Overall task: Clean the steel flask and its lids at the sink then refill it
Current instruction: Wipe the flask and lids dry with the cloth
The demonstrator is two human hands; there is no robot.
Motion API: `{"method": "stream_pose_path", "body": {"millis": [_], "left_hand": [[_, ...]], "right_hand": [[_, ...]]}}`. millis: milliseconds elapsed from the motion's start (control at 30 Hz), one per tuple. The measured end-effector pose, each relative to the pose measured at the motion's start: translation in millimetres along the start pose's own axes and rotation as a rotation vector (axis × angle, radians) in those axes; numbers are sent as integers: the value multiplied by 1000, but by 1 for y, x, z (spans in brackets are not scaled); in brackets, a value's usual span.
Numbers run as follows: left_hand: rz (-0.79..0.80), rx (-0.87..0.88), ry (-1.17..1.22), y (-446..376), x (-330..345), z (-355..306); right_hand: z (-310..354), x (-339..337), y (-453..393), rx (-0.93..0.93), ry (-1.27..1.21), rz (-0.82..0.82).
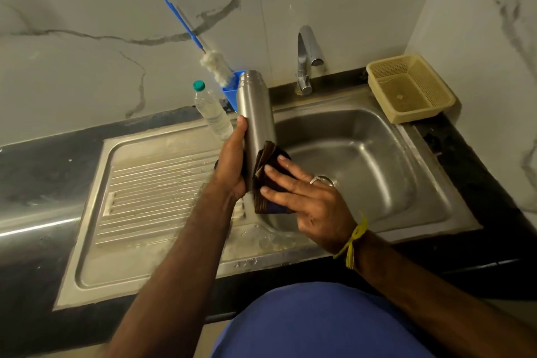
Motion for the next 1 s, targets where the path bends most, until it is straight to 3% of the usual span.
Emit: {"method": "stream_pose_path", "body": {"millis": [133,300,400,500,567,667,767,900,1000], "left_hand": [[29,-42,46,3,2,4],[96,-61,81,14,-2,21],[92,42,24,25,4,25],[58,120,12,33,1,27],[46,139,-33,36,-3,28],[76,77,-44,42,0,33],[86,-56,-1,46,0,38],[41,-127,-41,53,-1,46],[82,-104,-39,55,0,53]], "right_hand": [[-14,-2,0,319,-227,-137],[-10,-2,-9,258,-221,-116],[-14,-6,-27,372,-242,-176],[-13,-7,-29,274,-157,-111],[-18,-10,-34,307,-174,-112],[-18,-11,-43,369,-195,-143],[-14,-6,-38,245,-118,-84],[-22,-10,-60,428,-145,-154],[-14,-14,-78,318,-9,-103]]}}
Point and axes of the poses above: each hand's wrist, its own y-axis away from the middle knuckle, its own x-axis out of the palm, z = x × y, the point moved 3 cm from there along -y, towards the middle knuckle, and after that the axes turned 12 degrees about x, right-handed, at the moved point
